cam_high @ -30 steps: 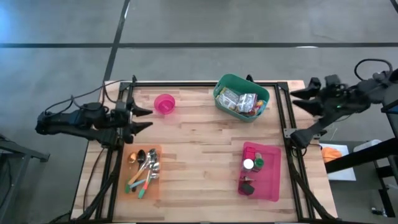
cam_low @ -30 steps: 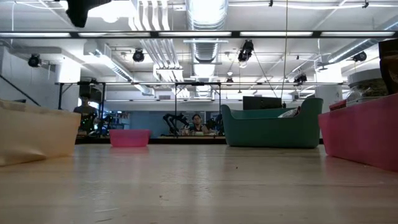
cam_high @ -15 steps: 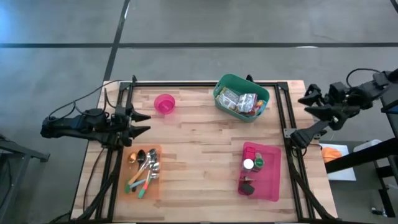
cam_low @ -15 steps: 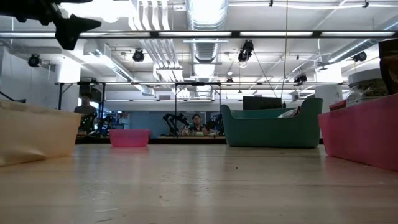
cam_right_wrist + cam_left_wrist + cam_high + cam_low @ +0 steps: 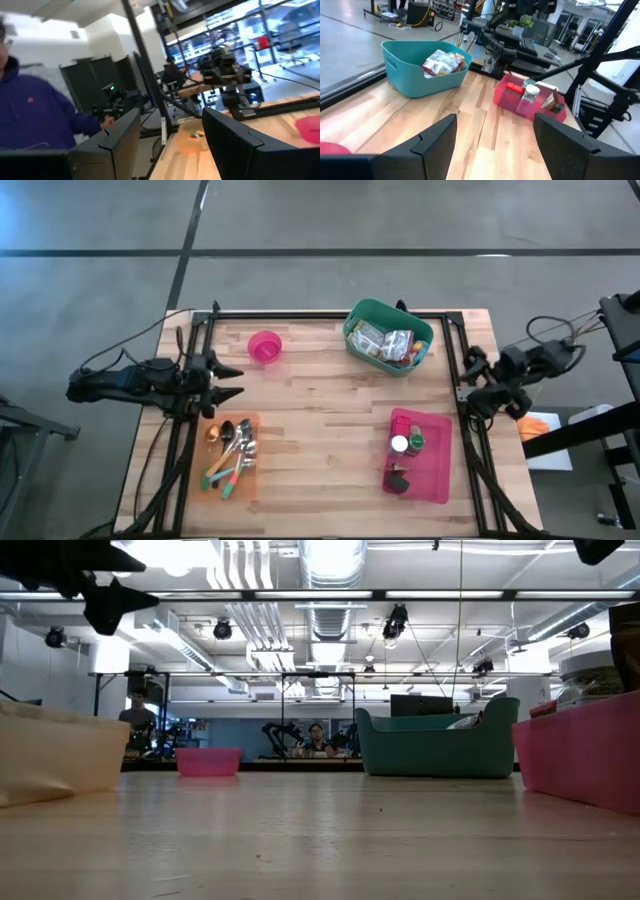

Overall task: Pick & Place Food Item
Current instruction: Return to Home Position

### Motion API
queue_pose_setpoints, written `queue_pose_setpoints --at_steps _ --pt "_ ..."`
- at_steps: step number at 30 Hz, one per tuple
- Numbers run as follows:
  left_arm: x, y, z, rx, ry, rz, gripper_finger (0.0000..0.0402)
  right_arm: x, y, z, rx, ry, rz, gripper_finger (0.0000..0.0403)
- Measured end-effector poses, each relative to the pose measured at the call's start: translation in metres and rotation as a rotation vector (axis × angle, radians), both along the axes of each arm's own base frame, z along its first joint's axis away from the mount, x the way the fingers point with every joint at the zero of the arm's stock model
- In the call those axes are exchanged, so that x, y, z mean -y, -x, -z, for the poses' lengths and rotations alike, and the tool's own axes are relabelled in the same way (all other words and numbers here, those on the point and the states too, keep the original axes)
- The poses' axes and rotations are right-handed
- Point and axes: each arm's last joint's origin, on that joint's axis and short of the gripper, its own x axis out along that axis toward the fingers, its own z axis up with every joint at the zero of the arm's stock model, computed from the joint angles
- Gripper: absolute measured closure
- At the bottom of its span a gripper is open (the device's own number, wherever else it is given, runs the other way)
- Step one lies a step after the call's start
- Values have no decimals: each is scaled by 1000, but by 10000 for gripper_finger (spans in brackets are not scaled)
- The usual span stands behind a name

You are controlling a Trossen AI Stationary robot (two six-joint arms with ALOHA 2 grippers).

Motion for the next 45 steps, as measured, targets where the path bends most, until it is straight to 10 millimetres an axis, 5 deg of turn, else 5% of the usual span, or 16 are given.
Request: queue_pose_setpoints --at_steps 22,32,36,45 --pt "4 -4 74 99 32 113 137 -32 -44 68 94 23 -154 193" --pt "5 -4 73 112 3 163 137 -40 -57 109 173 -27 -158 193" --pt "5 -5 74 113 -22 166 137 -40 -58 110 167 -12 -150 193" --pt "5 -6 80 82 -99 174 137 -43 -62 125 82 212 -123 193"
